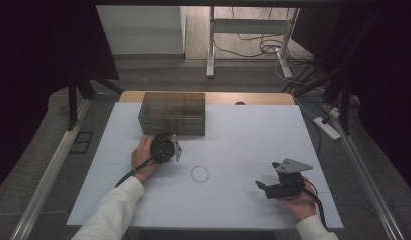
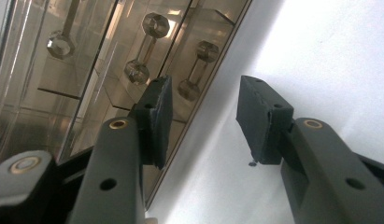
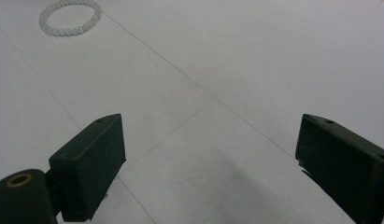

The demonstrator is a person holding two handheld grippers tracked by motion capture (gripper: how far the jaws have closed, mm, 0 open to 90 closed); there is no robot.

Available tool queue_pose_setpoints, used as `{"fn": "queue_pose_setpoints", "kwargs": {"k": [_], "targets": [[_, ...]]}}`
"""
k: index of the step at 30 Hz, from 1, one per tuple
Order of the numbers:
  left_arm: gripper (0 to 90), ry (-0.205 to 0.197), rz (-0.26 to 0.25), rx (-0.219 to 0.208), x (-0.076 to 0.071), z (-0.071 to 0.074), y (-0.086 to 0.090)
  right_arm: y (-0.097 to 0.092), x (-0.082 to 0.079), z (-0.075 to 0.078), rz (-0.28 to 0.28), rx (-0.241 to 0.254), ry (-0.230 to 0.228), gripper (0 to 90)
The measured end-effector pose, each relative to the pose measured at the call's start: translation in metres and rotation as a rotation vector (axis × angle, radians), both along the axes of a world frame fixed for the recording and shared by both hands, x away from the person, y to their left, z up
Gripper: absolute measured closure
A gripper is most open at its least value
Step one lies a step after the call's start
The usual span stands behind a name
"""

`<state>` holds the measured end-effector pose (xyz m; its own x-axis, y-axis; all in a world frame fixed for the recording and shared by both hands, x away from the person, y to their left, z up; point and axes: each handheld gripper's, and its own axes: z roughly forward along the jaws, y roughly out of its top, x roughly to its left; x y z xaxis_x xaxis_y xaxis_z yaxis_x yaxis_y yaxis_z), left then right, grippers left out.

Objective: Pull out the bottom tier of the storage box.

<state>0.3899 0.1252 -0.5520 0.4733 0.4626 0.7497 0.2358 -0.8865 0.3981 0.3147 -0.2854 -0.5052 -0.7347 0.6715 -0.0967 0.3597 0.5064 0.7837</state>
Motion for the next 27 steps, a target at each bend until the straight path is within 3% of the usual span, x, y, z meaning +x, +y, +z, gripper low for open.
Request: {"fn": "queue_pose_setpoints", "kwargs": {"k": [27], "targets": [[57.3, -0.02, 0.001, 0.023, 0.0086, -0.0045, -0.0062, -0.0006, -0.0011, 0.0014, -0.003, 0.005, -0.013, 10.2]]}}
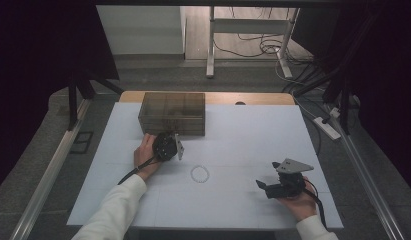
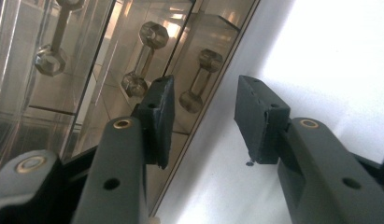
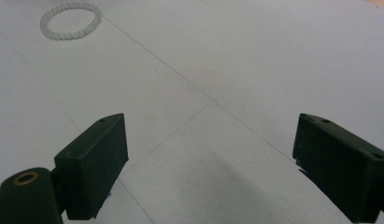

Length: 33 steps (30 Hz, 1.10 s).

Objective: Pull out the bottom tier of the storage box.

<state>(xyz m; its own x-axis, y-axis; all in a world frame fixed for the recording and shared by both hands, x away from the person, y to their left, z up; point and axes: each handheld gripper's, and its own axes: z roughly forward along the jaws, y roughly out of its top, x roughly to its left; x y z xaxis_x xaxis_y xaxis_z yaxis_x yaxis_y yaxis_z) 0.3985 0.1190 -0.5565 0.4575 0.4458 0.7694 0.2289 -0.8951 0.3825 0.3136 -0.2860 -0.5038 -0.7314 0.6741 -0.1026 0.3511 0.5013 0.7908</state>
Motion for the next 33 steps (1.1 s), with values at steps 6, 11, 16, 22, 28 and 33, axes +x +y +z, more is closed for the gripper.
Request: {"fn": "queue_pose_setpoints", "kwargs": {"k": [6, 11, 16, 22, 28, 33], "targets": [[59.6, -0.007, 0.007, 0.012, 0.0014, -0.0013, -0.0012, 0.0003, 0.0002, -0.0006, 0.0, -0.002, 0.005, 10.3], [62.5, -0.014, 0.016, 0.019, 0.0026, -0.002, -0.001, 0.0002, 0.0002, -0.0006, 0.0, -0.001, 0.006, 10.3], [63.7, -0.016, 0.023, 0.025, 0.0043, -0.004, -0.0007, 0.0002, 0.0003, -0.0007, -0.001, -0.004, 0.006, 10.3], [64.5, -0.017, 0.028, 0.024, 0.0054, -0.0046, -0.0004, 0.0002, 0.0002, -0.0007, 0.0, -0.004, 0.006, 10.3], [65.2, -0.022, 0.034, 0.033, 0.0071, -0.0056, 0.0002, 0.0002, 0.0003, -0.0008, -0.001, -0.005, 0.004, 10.3], [65.3, -0.027, 0.032, 0.04, 0.0075, -0.0058, -0.0002, 0.0002, 0.0005, -0.001, -0.002, -0.004, 0.006, 10.3]]}}
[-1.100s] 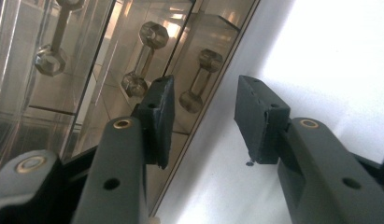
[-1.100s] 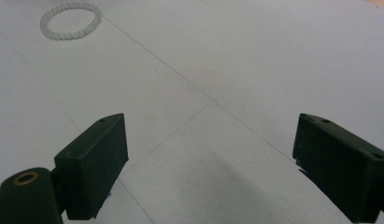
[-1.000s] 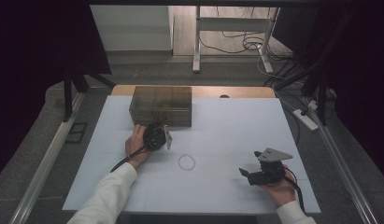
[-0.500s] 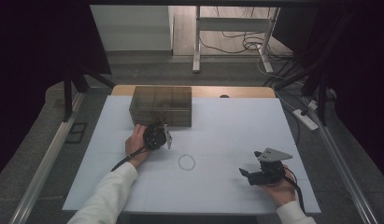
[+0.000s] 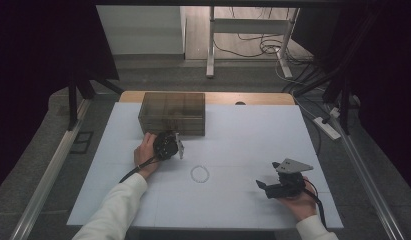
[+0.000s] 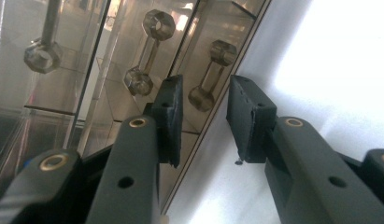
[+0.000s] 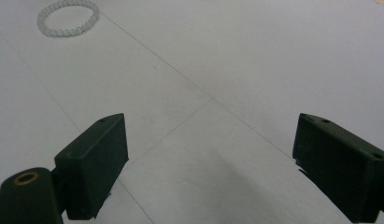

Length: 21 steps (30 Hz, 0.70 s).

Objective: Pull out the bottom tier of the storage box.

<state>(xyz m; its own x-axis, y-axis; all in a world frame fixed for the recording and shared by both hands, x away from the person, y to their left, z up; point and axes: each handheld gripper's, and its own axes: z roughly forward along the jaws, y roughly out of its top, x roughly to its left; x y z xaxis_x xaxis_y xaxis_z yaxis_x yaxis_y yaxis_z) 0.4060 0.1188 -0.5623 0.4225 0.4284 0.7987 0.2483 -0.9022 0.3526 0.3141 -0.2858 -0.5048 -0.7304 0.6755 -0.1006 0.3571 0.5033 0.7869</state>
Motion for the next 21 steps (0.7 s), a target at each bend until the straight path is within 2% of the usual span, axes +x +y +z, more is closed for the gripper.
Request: {"fn": "queue_pose_setpoints", "kwargs": {"k": [9, 21], "targets": [[70.1, -0.018, -0.006, 0.011, 0.0003, -0.001, -0.0019, 0.0, -0.0001, 0.0001, 0.0, -0.001, 0.0, 10.4], [74.6, -0.037, 0.004, 0.051, 0.0001, -0.0039, -0.002, -0.0001, -0.0002, -0.0001, 0.002, -0.004, -0.001, 10.4]]}}
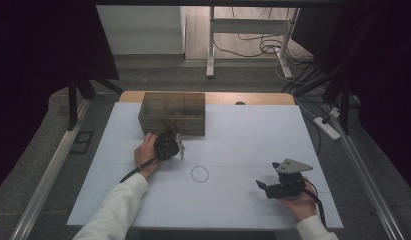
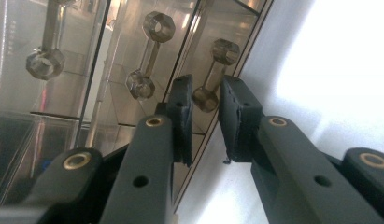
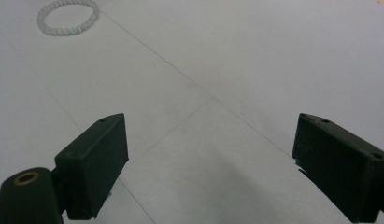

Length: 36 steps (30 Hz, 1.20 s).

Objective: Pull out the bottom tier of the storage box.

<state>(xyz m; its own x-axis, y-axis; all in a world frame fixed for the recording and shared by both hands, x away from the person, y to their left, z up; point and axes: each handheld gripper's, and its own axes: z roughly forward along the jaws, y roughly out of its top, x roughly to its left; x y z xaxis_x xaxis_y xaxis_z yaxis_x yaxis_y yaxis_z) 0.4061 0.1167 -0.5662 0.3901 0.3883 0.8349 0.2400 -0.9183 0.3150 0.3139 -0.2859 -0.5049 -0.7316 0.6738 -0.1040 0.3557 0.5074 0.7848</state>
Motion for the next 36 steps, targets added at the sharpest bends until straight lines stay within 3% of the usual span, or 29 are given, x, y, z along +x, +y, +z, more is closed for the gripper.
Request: {"fn": "queue_pose_setpoints", "kwargs": {"k": [8, 36], "targets": [[77.7, -0.011, -0.001, 0.02, -0.001, -0.002, -0.001, 0.0, 0.0, 0.0, 0.0, -0.001, 0.0, 10.6], [79.1, -0.028, -0.004, 0.023, -0.013, -0.003, 0.001, -0.001, 0.0, 0.0, -0.002, -0.005, 0.006, 10.7]]}}
